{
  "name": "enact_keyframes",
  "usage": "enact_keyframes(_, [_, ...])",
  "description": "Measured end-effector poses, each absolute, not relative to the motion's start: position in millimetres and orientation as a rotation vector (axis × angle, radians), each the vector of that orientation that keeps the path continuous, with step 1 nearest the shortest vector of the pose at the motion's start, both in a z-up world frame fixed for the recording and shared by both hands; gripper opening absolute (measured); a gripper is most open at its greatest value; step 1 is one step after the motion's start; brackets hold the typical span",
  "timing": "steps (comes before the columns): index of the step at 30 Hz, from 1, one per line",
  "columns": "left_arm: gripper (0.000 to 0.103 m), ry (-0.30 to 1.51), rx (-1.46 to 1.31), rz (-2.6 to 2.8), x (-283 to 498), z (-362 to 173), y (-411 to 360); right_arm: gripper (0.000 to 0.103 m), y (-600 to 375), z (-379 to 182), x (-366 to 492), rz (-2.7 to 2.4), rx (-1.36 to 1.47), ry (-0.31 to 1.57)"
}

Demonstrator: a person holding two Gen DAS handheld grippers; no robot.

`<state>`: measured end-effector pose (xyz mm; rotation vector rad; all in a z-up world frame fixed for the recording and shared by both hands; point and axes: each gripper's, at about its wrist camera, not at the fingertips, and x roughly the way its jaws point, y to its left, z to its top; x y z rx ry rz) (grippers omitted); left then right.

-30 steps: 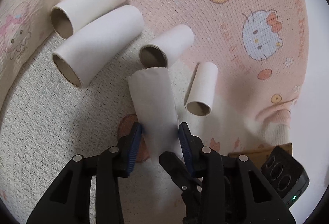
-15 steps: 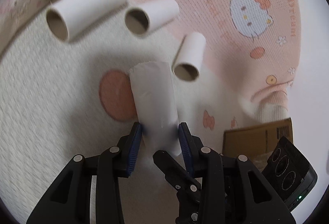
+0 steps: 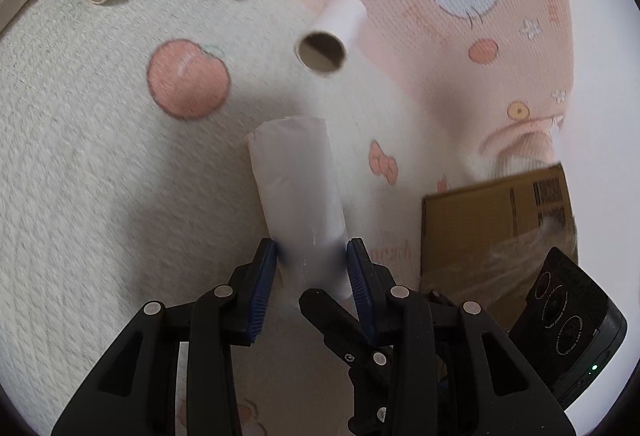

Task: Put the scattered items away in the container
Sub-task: 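Lift the fourth tube with both grippers and carry it toward the box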

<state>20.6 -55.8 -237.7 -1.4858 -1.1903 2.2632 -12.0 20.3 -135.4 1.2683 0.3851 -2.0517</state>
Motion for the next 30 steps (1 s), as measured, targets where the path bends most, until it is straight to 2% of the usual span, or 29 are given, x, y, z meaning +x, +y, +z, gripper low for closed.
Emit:
enact_keyframes(6, [0.040,-1.082,-1.514,2.295,30,-226,-33,0.041,45,-128,2,-2.070,1.270,0.400])
enact_keyframes(8, [0.041,-1.067,-1.532,2.306,30,-224,-29,0.036,52,-125,7,-2.073,1.267,0.408])
enact_keyframes(9, [0.042,-1.068,-1.540,2.302,30,-224,-28,0.030,56,-123,9,-2.074,1.270,0.414])
enact_keyframes(10, [0.042,-1.072,-1.547,2.294,29,-225,-28,0.030,61,-121,12,-2.075,1.279,0.408])
enact_keyframes(17, [0.044,-1.152,-1.549,2.255,27,-233,-30,0.030,78,-117,14,-2.108,1.289,0.338])
enact_keyframes(20, [0.045,-1.168,-1.545,2.284,25,-232,-35,0.037,72,-112,12,-2.099,1.262,0.348])
enact_keyframes(22, [0.047,-1.180,-1.538,2.290,22,-232,-38,0.050,63,-112,9,-2.096,1.244,0.382])
enact_keyframes(23, [0.047,-1.180,-1.539,2.289,21,-233,-40,0.052,61,-113,9,-2.092,1.238,0.394])
enact_keyframes(30, [0.046,-1.148,-1.496,2.287,18,-235,-39,0.053,40,-135,-6,-2.007,1.297,0.448])
